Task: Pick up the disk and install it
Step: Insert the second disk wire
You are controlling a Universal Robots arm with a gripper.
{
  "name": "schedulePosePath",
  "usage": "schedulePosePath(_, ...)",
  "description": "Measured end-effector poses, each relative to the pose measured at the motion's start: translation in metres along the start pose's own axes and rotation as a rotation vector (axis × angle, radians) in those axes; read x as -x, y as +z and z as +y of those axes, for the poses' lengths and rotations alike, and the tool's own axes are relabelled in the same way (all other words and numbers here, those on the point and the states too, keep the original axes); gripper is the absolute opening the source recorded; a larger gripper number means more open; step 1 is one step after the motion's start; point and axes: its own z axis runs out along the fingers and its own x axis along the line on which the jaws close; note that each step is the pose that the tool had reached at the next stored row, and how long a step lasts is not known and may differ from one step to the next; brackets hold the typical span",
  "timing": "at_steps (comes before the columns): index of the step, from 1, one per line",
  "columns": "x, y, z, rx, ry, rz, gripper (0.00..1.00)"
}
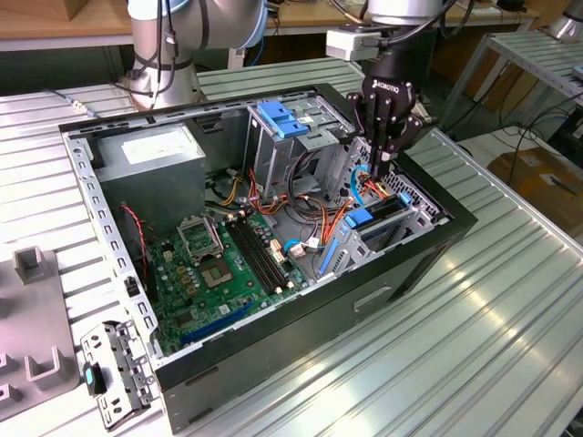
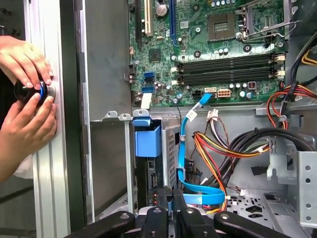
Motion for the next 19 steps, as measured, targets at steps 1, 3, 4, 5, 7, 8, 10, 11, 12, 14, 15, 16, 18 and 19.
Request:
schedulePosePath(1, -0.0011, 0.0008, 0.0007, -0.0029, 0.001, -0.0026, 0.16)
schedulePosePath(3, -0.0046, 0.003, 0.0027, -0.0073, 0.003, -0.0126, 0.16)
schedulePosePath(4, -0.0063, 0.0041, 0.0034, -0.0088, 0.003, -0.0187, 0.16)
schedulePosePath(5, -0.0094, 0.0056, 0.0039, -0.0124, 0.004, -0.0309, 0.16)
schedulePosePath(7, -0.0135, 0.0074, 0.0042, -0.019, 0.006, -0.0433, 0.16)
schedulePosePath(8, -0.0155, 0.0083, 0.0043, -0.0239, 0.007, -0.0488, 0.16)
schedulePosePath(10, -0.0181, 0.0098, 0.006, -0.0373, 0.01, -0.0594, 0.16)
schedulePosePath(11, -0.0186, 0.0102, 0.0067, -0.0409, 0.011, -0.062, 0.16)
schedulePosePath(12, -0.0193, 0.0107, 0.0081, -0.0475, 0.012, -0.0666, 0.16)
schedulePosePath(14, -0.0209, 0.0123, 0.0125, -0.0613, 0.014, -0.0764, 0.16)
schedulePosePath(15, -0.0216, 0.013, 0.0144, -0.0649, 0.014, -0.0786, 0.16)
schedulePosePath(16, -0.0224, 0.0137, 0.0153, -0.0671, 0.015, -0.0804, 0.16)
schedulePosePath(18, -0.0248, 0.0152, 0.0162, -0.0711, 0.015, -0.0861, 0.16)
schedulePosePath(19, -0.0262, 0.016, 0.0167, -0.073, 0.016, -0.0899, 0.16)
